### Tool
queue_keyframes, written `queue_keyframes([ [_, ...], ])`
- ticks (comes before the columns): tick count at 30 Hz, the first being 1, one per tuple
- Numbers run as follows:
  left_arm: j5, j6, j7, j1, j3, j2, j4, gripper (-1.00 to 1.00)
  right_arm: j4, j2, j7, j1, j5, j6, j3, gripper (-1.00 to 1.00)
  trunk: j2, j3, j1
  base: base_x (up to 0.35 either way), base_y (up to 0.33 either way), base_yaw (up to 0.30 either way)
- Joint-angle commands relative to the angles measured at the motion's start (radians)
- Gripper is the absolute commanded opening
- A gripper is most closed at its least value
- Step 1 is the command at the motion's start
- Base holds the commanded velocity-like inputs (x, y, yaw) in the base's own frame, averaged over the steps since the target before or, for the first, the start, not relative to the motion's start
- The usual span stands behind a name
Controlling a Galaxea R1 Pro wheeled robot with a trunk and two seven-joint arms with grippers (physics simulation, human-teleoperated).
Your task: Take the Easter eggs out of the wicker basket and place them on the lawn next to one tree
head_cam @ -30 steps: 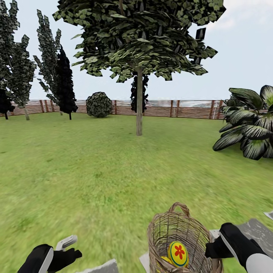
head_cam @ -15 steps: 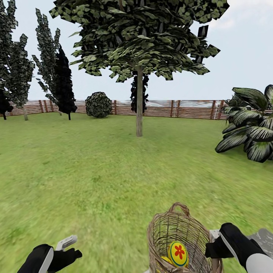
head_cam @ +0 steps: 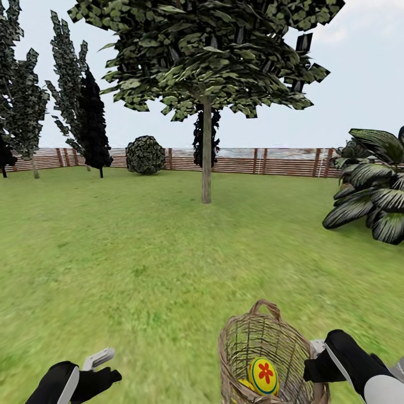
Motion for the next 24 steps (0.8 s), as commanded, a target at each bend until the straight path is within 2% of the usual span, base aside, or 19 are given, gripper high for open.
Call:
queue_keyframes([
  [1,0.008,0.006,0.001,-0.001,0.003,0.0,-0.001,1.0,-0.002,-0.001,0.009,-0.001,0.0,0.004,0.004,-1.0,-0.001,-0.001,0.001,0.337,0.0,0.0],
  [24,0.008,0.006,0.001,-0.001,0.003,0.0,-0.001,1.0,-0.002,-0.001,0.009,-0.001,0.0,0.004,0.004,-1.0,-0.001,-0.001,0.001,0.337,0.0,0.0],
])
